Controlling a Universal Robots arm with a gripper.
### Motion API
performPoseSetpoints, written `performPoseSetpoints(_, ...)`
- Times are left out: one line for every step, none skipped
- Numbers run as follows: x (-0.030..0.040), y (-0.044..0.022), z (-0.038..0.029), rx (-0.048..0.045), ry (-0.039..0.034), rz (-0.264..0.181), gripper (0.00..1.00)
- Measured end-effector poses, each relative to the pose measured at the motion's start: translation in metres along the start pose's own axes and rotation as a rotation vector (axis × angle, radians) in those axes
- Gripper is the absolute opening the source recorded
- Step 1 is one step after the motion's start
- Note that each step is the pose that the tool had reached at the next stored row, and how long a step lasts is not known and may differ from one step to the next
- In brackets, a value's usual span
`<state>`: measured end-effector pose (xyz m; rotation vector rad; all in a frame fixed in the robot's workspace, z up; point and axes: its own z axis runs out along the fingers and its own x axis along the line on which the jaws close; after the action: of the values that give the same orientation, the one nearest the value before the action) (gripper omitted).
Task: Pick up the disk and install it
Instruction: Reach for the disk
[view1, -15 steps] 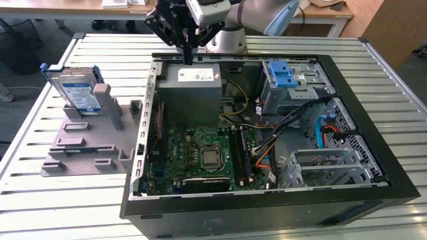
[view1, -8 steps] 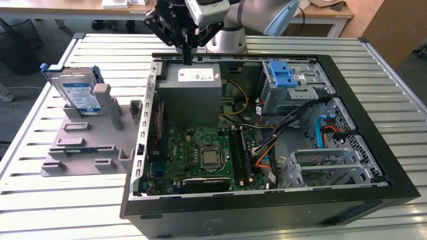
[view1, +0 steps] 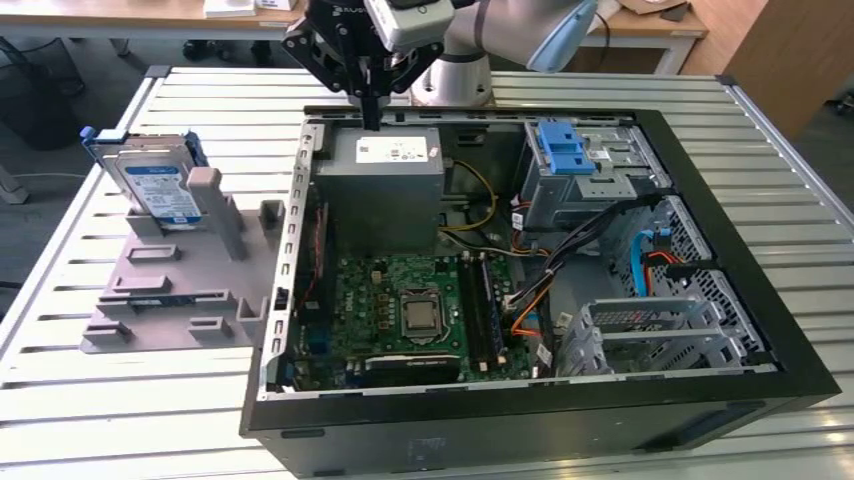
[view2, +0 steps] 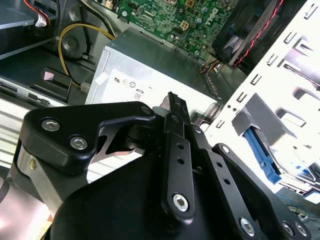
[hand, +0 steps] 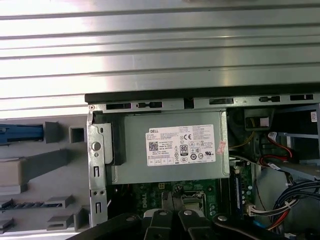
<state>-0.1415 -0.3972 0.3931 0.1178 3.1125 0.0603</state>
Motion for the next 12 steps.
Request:
performPoseSetpoints(0.0008, 0.0001, 0.0, -0.0001, 0.0, 0.0, 0.11)
performPoseSetpoints(0.0016, 0.0003, 0.0, -0.0001, 0.0, 0.0, 0.11)
performPoseSetpoints(0.0025, 0.0006, 0.0, 0.0, 0.0, 0.0, 0.11)
performPoseSetpoints(0.0035, 0.0011, 0.0, 0.0001, 0.0001, 0.0, 0.11)
performPoseSetpoints(0.0044, 0.0019, 0.0001, 0.0, 0.0, 0.0, 0.11)
performPoseSetpoints(0.0052, 0.0027, 0.0001, 0.0, 0.0, 0.0, 0.11)
performPoseSetpoints(0.0061, 0.0035, 0.0001, 0.0, 0.0, 0.0, 0.11)
performPoseSetpoints(0.0071, 0.004, 0.0001, 0.0, 0.0, 0.0, 0.11)
performPoseSetpoints(0.0082, 0.0044, 0.0001, -0.0001, 0.0, 0.0, 0.11)
performPoseSetpoints(0.0092, 0.0047, 0.0002, -0.0001, 0.0, 0.0, 0.11)
performPoseSetpoints(0.0102, 0.005, 0.0002, -0.0002, -0.0001, 0.0, 0.11)
performPoseSetpoints(0.011, 0.0053, 0.0002, -0.0001, 0.0, 0.0, 0.11)
